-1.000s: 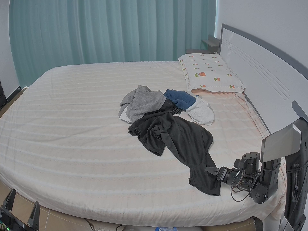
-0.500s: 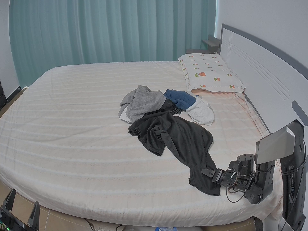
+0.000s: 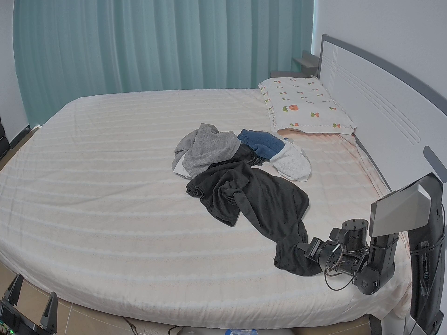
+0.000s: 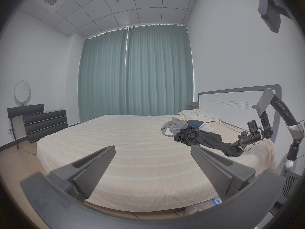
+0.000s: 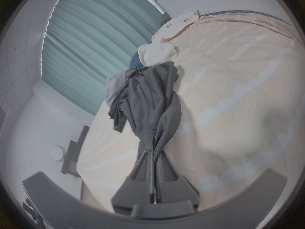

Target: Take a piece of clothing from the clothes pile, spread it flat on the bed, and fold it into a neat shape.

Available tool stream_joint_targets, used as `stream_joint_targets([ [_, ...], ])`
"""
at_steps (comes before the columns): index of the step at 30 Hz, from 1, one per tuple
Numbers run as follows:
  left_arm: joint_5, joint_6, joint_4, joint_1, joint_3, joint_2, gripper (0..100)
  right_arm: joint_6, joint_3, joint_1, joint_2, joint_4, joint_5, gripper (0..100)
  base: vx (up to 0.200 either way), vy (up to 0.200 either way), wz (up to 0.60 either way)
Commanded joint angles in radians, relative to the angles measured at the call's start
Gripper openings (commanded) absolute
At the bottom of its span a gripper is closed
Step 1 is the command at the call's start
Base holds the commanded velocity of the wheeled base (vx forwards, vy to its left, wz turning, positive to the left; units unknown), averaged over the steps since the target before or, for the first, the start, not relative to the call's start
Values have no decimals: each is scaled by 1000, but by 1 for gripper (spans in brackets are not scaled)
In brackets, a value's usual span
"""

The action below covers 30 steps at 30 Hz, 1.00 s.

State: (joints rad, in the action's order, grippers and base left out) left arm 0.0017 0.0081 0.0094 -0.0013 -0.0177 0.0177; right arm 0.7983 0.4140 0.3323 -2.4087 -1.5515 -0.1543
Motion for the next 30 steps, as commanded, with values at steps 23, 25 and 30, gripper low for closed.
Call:
stream_joint_targets([
  [23, -83, -117, -473, -177, -329, 1131, 100, 84, 239, 65, 694, 504, -117, 0, 0, 0, 0],
  [25, -29, -191, -559, -261, -380, 1358, 100, 79, 284, 93, 724, 568, -103, 0, 0, 0, 0],
  [30, 106, -326, -595, -437, -484, 1575, 100, 78, 345, 151, 806, 639, -91, 0, 0, 0, 0],
])
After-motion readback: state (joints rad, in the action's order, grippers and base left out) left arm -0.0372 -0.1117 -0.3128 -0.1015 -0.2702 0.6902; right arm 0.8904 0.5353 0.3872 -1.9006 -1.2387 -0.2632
